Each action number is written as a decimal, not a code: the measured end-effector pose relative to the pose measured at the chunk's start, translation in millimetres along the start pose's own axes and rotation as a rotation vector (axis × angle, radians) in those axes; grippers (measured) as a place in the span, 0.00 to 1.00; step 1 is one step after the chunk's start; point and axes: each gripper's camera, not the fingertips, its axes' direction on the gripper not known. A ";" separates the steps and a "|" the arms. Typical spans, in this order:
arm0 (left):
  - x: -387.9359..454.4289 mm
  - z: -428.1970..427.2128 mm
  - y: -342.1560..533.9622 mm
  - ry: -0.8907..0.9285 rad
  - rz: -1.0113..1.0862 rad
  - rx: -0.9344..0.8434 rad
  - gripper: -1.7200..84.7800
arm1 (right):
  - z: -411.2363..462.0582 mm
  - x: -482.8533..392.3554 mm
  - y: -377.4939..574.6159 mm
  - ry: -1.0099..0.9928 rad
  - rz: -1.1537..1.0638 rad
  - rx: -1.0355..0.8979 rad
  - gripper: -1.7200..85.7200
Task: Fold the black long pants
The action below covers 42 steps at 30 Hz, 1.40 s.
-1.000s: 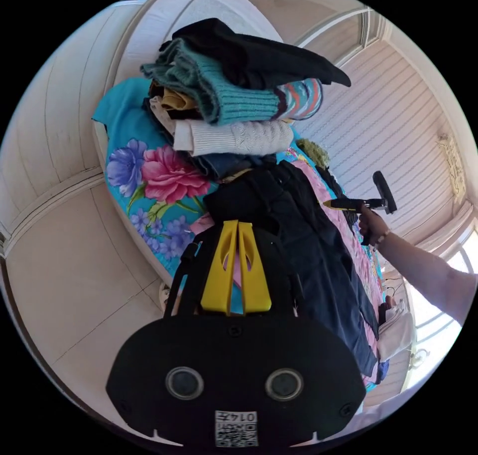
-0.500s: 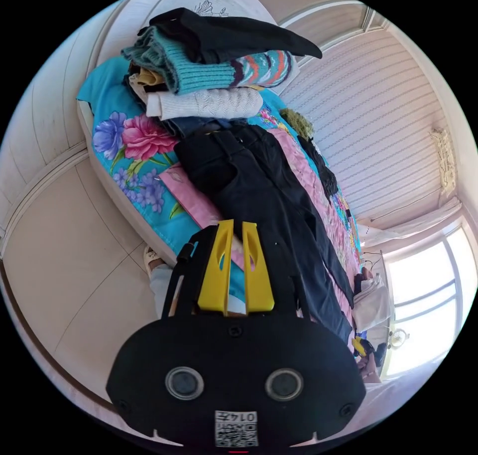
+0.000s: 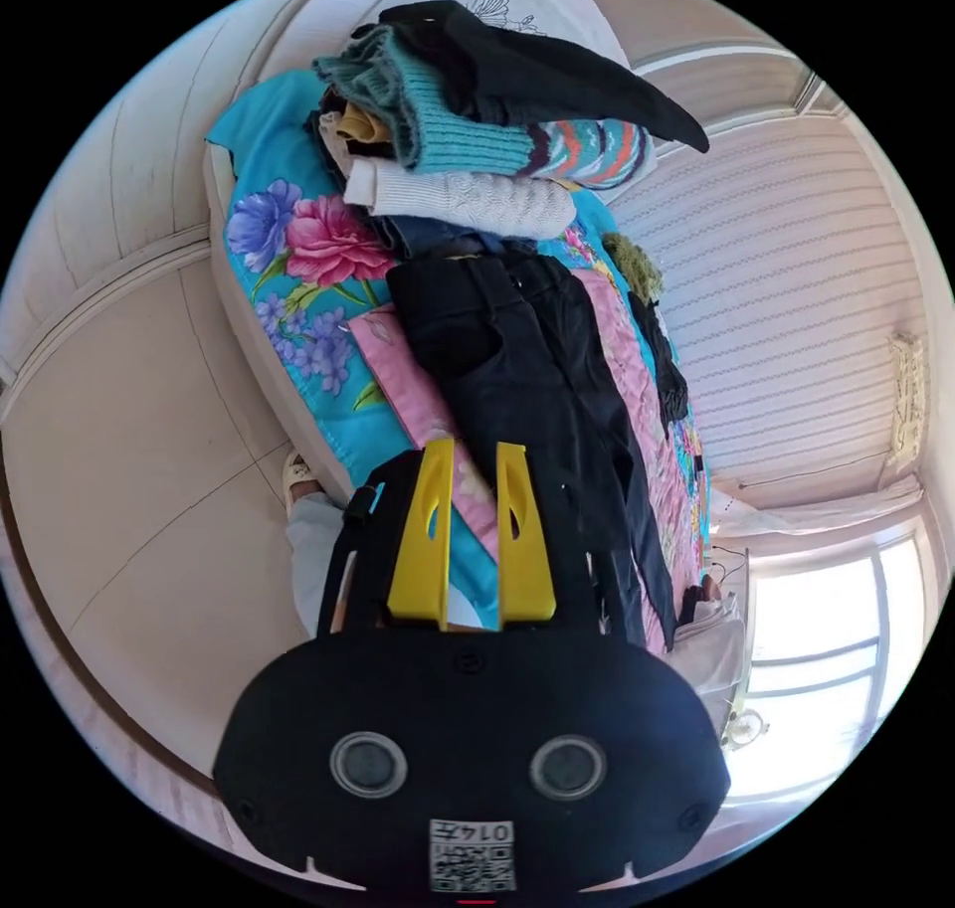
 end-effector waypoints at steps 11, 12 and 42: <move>-0.3 29.1 -23.3 0.086 -0.063 -0.002 0.16 | 3.5 70.7 8.9 -0.109 -0.042 0.003 0.04; 5.3 37.0 -26.3 0.085 -0.045 -0.014 0.16 | 4.3 74.0 8.9 -0.091 -0.040 0.000 0.04; 230.0 131.8 -150.9 0.090 0.358 -0.063 0.09 | 114.7 -1.1 -187.7 0.065 -0.267 -0.117 0.04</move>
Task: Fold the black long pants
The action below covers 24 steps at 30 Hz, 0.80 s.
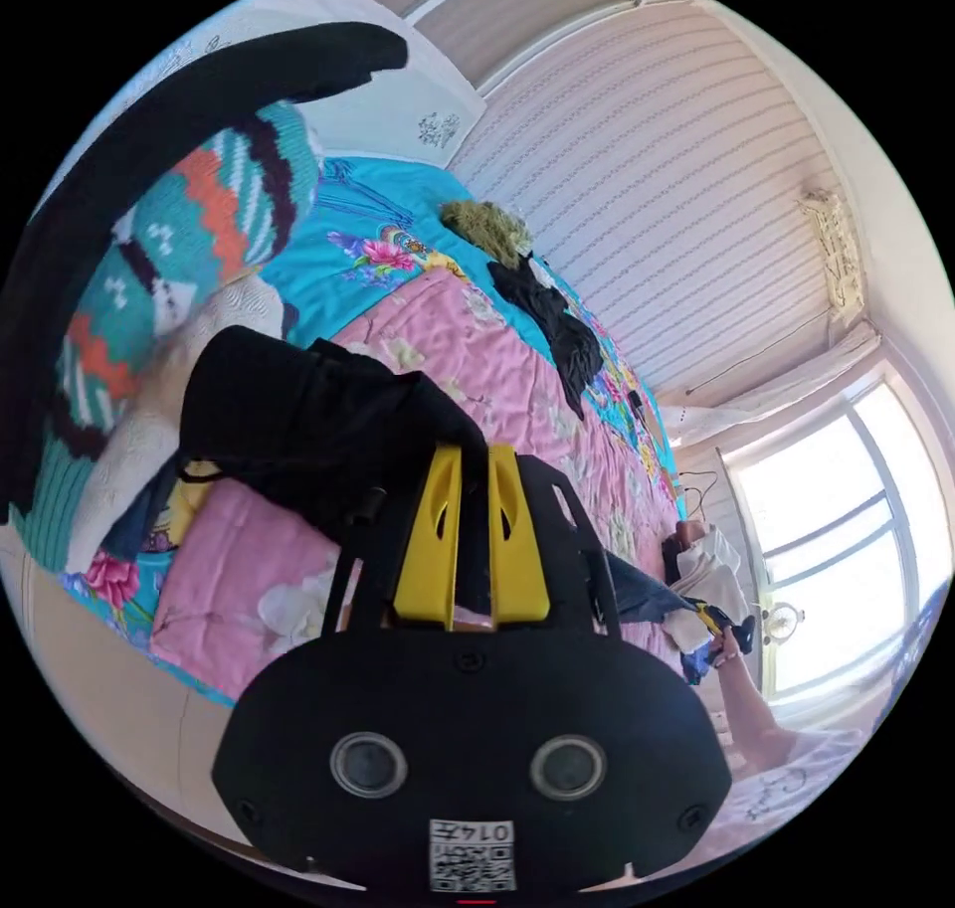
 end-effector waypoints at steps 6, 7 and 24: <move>-6.0 -1.2 24.9 -0.031 0.006 0.100 0.12 | 57.7 29.4 -10.8 0.121 0.128 -0.058 0.08; -10.1 -3.9 30.1 -0.036 0.004 0.099 0.12 | 62.6 40.9 0.0 0.078 0.115 -0.060 0.08; -67.0 59.5 69.5 -0.003 -0.216 0.059 0.12 | 125.6 101.6 31.5 -0.219 0.168 0.177 0.14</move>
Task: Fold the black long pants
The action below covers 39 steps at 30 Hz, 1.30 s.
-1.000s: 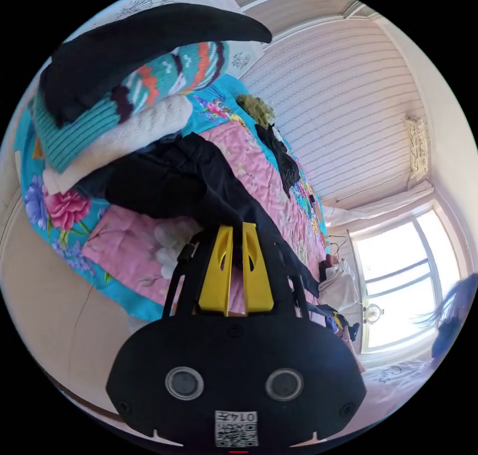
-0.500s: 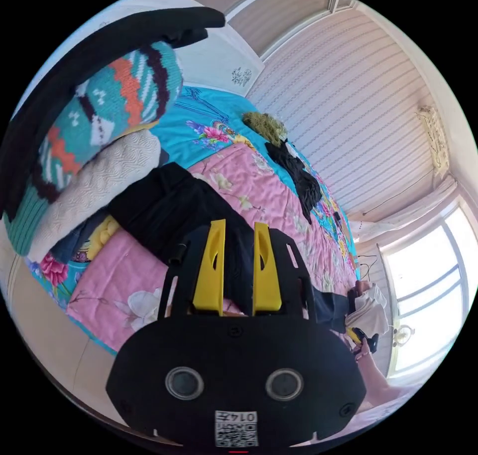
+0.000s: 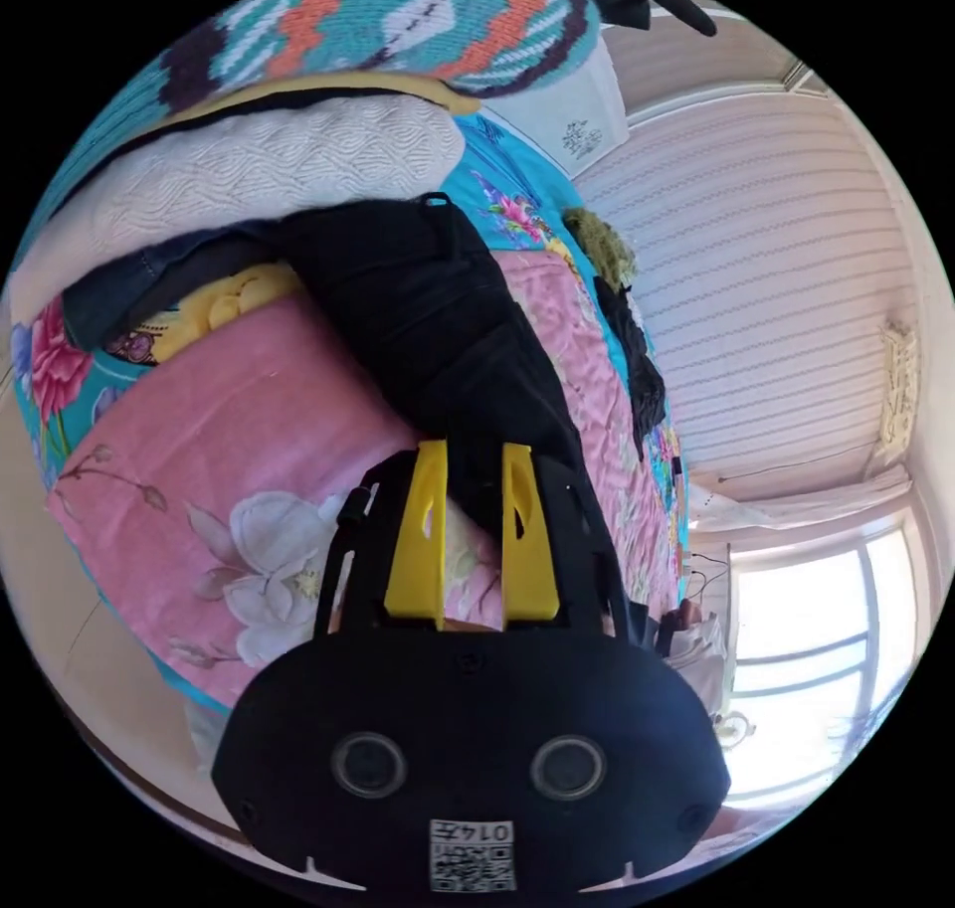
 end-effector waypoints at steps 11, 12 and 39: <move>-3.1 29.9 11.3 0.138 -0.137 0.018 0.03 | -15.4 10.3 -12.5 0.005 -0.084 -0.115 0.04; 5.3 22.5 15.7 0.116 -0.086 0.034 0.02 | -20.6 10.6 -11.2 0.000 -0.099 -0.118 0.03; 183.5 -29.7 261.1 -0.416 0.543 -0.239 0.03 | -286.4 157.8 164.5 0.314 0.058 0.048 0.05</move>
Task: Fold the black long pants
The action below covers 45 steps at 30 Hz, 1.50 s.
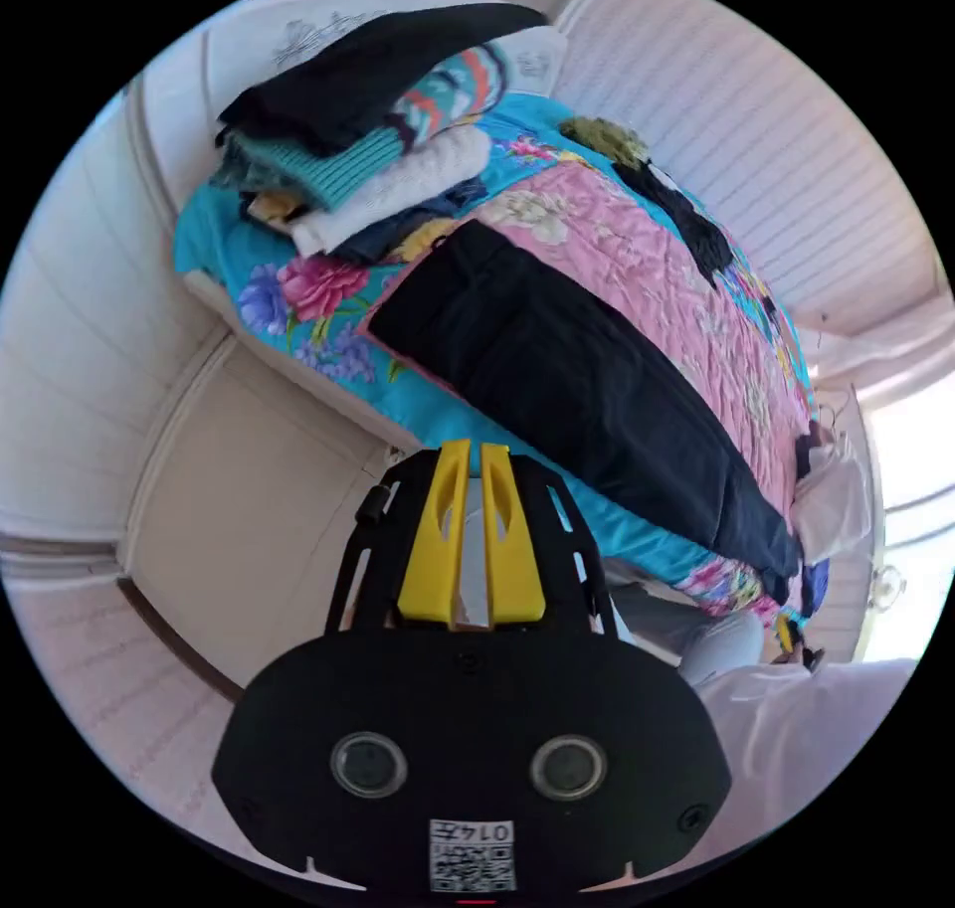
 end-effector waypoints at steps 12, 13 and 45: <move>441.3 166.2 12.4 0.021 0.964 -0.268 0.13 | 14.2 -55.1 -60.4 -0.044 -0.140 -0.081 0.11; 449.2 172.1 14.1 -0.004 0.978 -0.273 0.13 | 6.9 -60.1 -60.8 -0.012 -0.151 -0.073 0.08; 507.2 162.8 -14.9 -0.253 1.093 -0.204 0.02 | -96.7 -234.0 -53.4 0.328 -0.492 -0.169 0.04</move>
